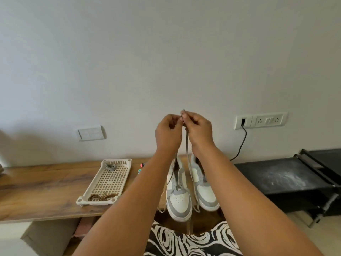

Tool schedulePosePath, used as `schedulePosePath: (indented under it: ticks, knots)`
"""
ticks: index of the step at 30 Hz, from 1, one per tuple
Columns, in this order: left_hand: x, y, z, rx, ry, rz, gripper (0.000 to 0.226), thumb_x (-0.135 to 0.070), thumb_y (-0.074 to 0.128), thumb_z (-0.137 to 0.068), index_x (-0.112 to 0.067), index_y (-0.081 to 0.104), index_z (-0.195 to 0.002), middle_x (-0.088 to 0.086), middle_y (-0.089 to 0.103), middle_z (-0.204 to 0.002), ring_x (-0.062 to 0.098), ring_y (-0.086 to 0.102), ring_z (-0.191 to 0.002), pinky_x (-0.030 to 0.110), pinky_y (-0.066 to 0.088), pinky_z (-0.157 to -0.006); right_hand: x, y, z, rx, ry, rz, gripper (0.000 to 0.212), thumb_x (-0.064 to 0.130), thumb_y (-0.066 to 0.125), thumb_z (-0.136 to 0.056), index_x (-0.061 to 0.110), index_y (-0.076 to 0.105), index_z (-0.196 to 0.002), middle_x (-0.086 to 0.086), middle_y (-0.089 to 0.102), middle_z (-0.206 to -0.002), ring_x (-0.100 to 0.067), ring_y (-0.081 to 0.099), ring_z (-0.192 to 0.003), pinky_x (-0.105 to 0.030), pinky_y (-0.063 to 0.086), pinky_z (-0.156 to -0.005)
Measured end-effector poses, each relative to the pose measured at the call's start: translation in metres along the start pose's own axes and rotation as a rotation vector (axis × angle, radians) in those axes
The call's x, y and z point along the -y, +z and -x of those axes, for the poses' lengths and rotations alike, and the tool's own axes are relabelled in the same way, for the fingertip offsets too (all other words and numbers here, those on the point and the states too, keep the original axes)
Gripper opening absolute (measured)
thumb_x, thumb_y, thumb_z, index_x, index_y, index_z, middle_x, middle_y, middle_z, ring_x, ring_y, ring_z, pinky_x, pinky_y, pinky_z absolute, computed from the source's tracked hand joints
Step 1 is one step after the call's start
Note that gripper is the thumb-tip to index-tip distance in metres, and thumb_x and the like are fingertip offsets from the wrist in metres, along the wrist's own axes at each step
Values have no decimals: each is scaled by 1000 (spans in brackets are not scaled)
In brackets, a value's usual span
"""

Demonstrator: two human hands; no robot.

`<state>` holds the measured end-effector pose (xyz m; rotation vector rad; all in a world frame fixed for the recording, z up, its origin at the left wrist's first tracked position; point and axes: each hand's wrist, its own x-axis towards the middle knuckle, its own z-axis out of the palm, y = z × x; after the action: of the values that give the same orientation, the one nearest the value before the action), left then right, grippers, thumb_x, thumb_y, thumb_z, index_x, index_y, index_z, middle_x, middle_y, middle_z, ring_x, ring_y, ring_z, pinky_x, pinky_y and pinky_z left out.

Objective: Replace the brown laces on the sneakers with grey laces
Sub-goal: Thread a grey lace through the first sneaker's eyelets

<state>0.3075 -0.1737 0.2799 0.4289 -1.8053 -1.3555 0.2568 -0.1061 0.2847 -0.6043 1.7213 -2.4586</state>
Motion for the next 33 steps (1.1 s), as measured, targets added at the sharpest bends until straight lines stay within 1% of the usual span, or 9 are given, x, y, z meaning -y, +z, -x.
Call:
schedulePosePath:
  ticks: [2, 5, 9, 14, 18, 22, 28, 30, 33]
  knots:
    - [-33, -6, -11, -16, 40, 27, 12, -26, 65, -92, -23, 66, -80, -1, 68, -75, 12, 58, -67, 35, 53, -70, 33, 9, -3, 39, -26, -36, 13, 14, 67, -92, 14, 74, -103, -1, 74, -99, -19, 68, -99, -29, 56, -88]
    - [-78, -17, -27, -34, 96, 47, 12, -26, 66, -92, -23, 66, -80, -6, 67, -75, 14, 63, -73, 38, 58, -77, 76, 20, -6, 91, -72, -50, 11, 14, 66, -93, 16, 74, -99, -2, 72, -96, -16, 64, -88, -31, 55, -87]
    - [-122, -29, -44, -12, 183, 47, 12, -31, 68, -89, -21, 68, -82, -6, 66, -76, 17, 66, -79, 44, 59, -80, 126, 25, -12, 157, -125, -27, 11, 18, 67, -92, 18, 74, -101, 2, 72, -95, -11, 63, -83, -23, 52, -79]
    - [-161, -35, -53, -25, 230, 71, 11, -28, 68, -90, -18, 69, -87, -7, 61, -67, 15, 63, -72, 48, 59, -79, 162, 31, -18, 179, -111, -65, 15, 18, 67, -92, 15, 74, -106, 5, 69, -88, -12, 60, -85, -25, 50, -77]
    - [-186, -38, -58, -29, 258, 93, 10, -25, 68, -91, -16, 70, -88, -7, 61, -67, 13, 62, -70, 46, 60, -78, 186, 36, -21, 181, -133, -124, 15, 18, 68, -91, 14, 74, -104, 4, 70, -90, -13, 60, -86, -25, 50, -77]
    - [-193, -41, -62, -36, 295, 68, 8, -24, 69, -90, -17, 70, -86, -2, 66, -73, 14, 63, -72, 43, 60, -79, 199, 42, -22, 171, -163, -29, 16, 18, 69, -91, 13, 73, -105, 0, 72, -97, -12, 63, -86, -21, 50, -73]
    - [-196, -44, -63, -49, 159, 261, 6, -18, 70, -89, -18, 68, -84, 0, 67, -77, 15, 65, -77, 41, 59, -84, 197, 49, -21, 107, -167, -5, 9, 18, 72, -88, 16, 73, -97, 3, 72, -88, -8, 66, -79, -21, 48, -72]
    - [-197, -44, -64, -53, 156, 258, 7, -18, 69, -90, -18, 68, -84, -3, 66, -75, 12, 63, -74, 35, 59, -79, 197, 51, -22, 112, -191, 12, 8, 17, 73, -87, 17, 74, -95, 3, 73, -90, -8, 67, -82, -20, 48, -73]
    - [-199, -45, -64, -63, 213, 162, 7, -20, 67, -91, -18, 68, -84, -9, 60, -68, 5, 56, -65, 22, 47, -63, 198, 54, -24, 110, -243, 73, 10, 17, 74, -86, 16, 75, -97, 2, 74, -94, -8, 68, -83, -19, 49, -74]
